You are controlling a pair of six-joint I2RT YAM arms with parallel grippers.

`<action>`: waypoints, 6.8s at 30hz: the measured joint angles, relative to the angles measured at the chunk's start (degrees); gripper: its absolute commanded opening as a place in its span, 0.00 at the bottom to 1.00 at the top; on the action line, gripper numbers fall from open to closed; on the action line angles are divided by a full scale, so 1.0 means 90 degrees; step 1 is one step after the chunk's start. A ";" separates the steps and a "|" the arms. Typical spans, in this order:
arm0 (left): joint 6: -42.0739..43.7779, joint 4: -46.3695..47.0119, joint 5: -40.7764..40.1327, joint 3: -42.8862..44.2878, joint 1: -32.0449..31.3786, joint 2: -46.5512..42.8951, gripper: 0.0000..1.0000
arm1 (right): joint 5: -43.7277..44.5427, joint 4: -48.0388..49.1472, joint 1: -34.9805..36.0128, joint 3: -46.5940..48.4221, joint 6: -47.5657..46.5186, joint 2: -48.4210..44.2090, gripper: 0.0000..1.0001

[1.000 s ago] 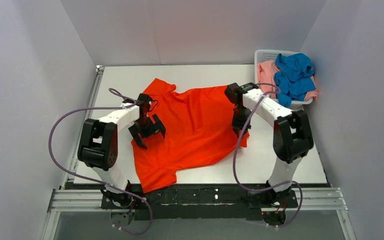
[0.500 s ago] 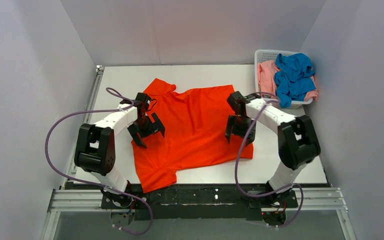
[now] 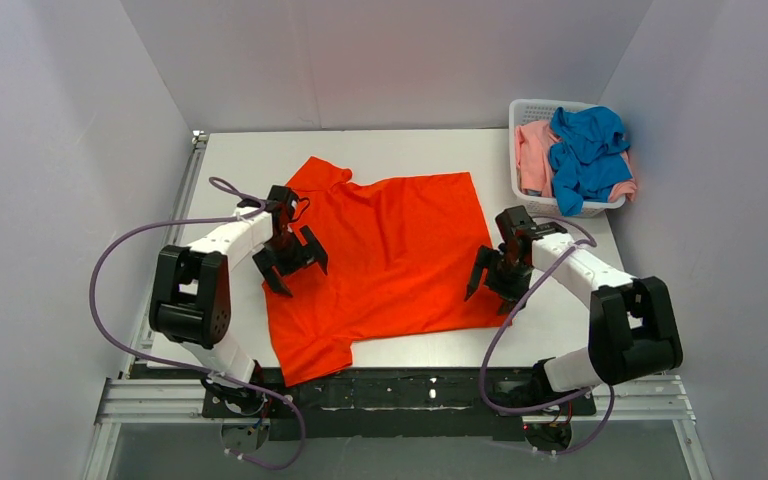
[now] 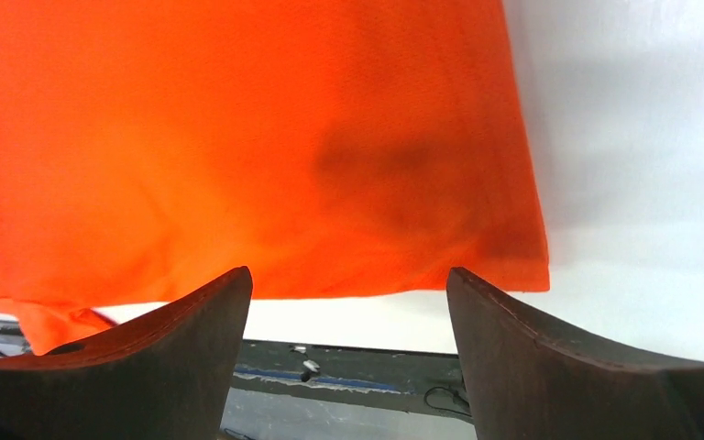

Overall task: Fold and stack the t-shirts
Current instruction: Flatten out the tshirt, then grab the side of the flattened tshirt closest away from the robot with both arms, then fold the flattened tshirt in 1/3 of the way

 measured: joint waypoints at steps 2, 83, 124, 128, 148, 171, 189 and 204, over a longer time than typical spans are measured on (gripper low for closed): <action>0.0019 -0.0015 -0.0015 0.0005 0.0022 -0.0083 0.98 | 0.0002 -0.0119 0.0000 0.0192 -0.0061 -0.0165 0.87; 0.0119 -0.2390 -0.0478 -0.1071 0.0651 -0.3759 0.98 | 0.1586 0.1256 -0.0032 0.0845 -0.0155 -0.1596 0.92; -0.0459 0.0019 -0.0063 -0.3568 0.0359 -0.3368 0.00 | 0.1134 0.1042 -0.0119 -0.0923 0.0806 -0.2052 0.64; -0.0498 0.0012 -0.0066 -0.3648 0.0357 -0.3587 0.00 | 0.0962 0.0772 -0.0070 -0.1180 0.1071 -0.1950 0.59; -0.0801 -0.0600 0.0114 -0.3803 0.0357 -0.4442 0.00 | 0.1141 0.0670 -0.0066 -0.1418 0.1576 -0.1503 0.01; -0.1207 -0.0920 0.0911 -0.2200 0.0308 -0.4359 0.00 | 0.0663 -0.0631 -0.0036 -0.0100 0.1248 -0.1647 0.01; -0.0901 -0.0471 0.0593 0.0707 0.0697 -0.1387 0.00 | 0.0884 -0.0743 -0.0454 0.1797 0.0194 -0.0236 0.01; -0.0182 -0.0563 0.0372 0.2990 0.0743 0.0823 0.00 | 0.0716 -0.0515 -0.0857 0.2526 -0.0163 0.0908 0.01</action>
